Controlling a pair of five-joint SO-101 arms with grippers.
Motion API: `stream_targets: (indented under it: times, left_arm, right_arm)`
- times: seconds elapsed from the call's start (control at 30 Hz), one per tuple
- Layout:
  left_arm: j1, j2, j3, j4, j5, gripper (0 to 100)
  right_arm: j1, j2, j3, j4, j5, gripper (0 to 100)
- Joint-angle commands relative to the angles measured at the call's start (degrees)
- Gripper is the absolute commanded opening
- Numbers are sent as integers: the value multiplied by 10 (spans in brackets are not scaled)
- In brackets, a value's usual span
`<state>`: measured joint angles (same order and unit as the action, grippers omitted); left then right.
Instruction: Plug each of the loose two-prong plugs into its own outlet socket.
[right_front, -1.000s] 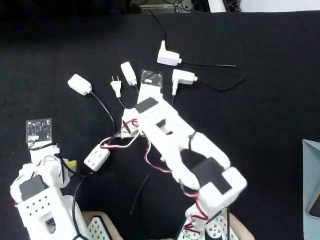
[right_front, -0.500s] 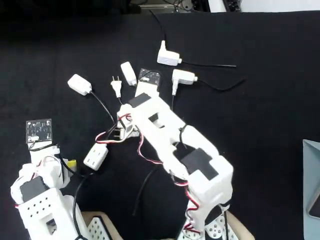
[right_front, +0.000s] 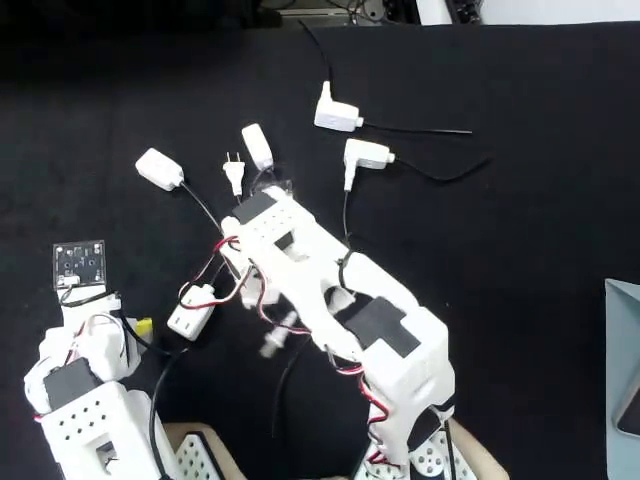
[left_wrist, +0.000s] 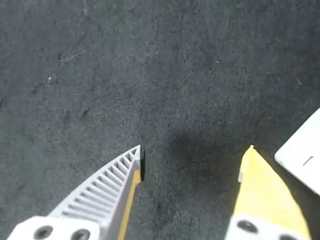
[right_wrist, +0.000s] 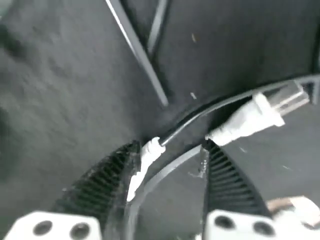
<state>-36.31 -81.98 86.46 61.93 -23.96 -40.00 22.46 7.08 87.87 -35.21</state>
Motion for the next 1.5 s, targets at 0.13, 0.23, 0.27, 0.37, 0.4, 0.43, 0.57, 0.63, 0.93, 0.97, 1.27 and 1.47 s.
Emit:
stream_targets:
  times: [0.13, 0.23, 0.27, 0.37, 0.4, 0.43, 0.57, 0.63, 0.93, 0.97, 1.27, 1.47]
  left_arm:
    - [-5, -4, -4, -5, 6, 306]
    - [-5, -4, -4, -5, 6, 306]
    - [-6, -4, -4, -5, 6, 306]
    - [-6, -4, -4, -5, 6, 306]
    - [-6, -4, -4, -5, 6, 306]
    - [-6, -4, -4, -5, 6, 306]
    - [-6, -4, -4, -5, 6, 306]
    - [-6, -4, -4, -5, 6, 306]
    - [-6, -4, -4, -5, 6, 306]
    - [-6, -4, -4, -5, 6, 306]
    - [-6, -4, 0, -5, 6, 306]
    - [-6, -4, 1, -5, 6, 306]
  right_arm:
    - [-4, -24, -30, 107, 59, 191]
    - [-4, -58, -29, 114, 71, 191]
    - [0, -73, -26, 114, 74, 191]
    - [17, -139, -3, 109, 85, 191]
    - [24, -162, 7, 109, 90, 191]
    - [32, -185, 15, 109, 92, 191]
    - [49, -253, 71, 76, 86, 191]
    - [48, -267, 111, 35, 69, 191]
    - [16, -269, 212, -148, -24, 191]
    - [3, -268, 217, -156, -34, 191]
    - [-49, -153, 214, -215, -81, 191]
    - [-46, -74, 160, -145, -79, 109]
